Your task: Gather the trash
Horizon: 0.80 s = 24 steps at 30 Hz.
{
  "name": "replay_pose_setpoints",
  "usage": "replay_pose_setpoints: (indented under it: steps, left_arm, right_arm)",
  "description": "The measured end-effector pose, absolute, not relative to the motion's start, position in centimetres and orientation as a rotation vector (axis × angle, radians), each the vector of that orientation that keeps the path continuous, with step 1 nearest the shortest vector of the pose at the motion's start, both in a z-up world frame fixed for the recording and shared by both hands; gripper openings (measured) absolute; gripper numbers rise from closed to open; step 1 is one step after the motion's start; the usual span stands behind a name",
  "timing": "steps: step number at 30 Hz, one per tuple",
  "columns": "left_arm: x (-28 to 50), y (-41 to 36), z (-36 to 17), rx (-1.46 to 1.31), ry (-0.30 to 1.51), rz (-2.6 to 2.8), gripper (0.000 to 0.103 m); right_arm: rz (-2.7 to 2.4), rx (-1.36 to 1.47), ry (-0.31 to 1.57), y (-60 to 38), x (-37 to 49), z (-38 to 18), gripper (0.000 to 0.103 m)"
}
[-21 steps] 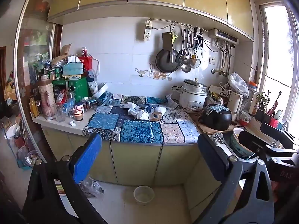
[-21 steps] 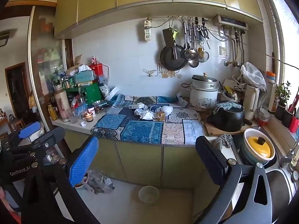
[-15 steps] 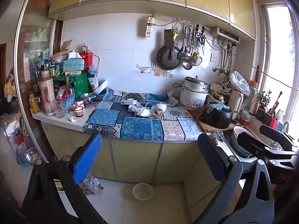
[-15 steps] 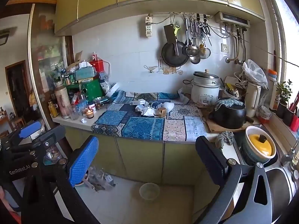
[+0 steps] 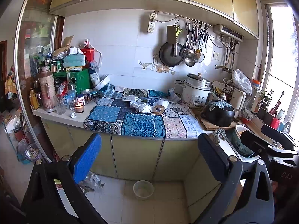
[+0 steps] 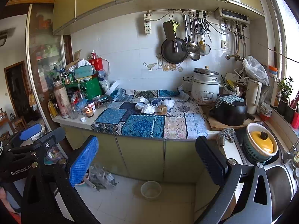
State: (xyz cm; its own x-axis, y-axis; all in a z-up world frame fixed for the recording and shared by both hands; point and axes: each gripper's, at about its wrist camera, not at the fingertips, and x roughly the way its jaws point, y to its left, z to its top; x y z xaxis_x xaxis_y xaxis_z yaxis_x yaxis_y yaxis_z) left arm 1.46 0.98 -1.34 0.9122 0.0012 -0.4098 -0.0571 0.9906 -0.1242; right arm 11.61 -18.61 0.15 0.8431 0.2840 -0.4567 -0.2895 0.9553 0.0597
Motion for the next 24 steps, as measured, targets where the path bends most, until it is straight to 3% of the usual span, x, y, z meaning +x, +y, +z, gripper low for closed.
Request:
replay_pose_setpoints:
  steps: [24]
  left_arm:
    - [2.12, 0.69, -1.12, -0.14, 0.424, 0.022, 0.103]
  right_arm:
    - [0.304, -0.012, 0.465, -18.78, 12.29, 0.41, 0.103]
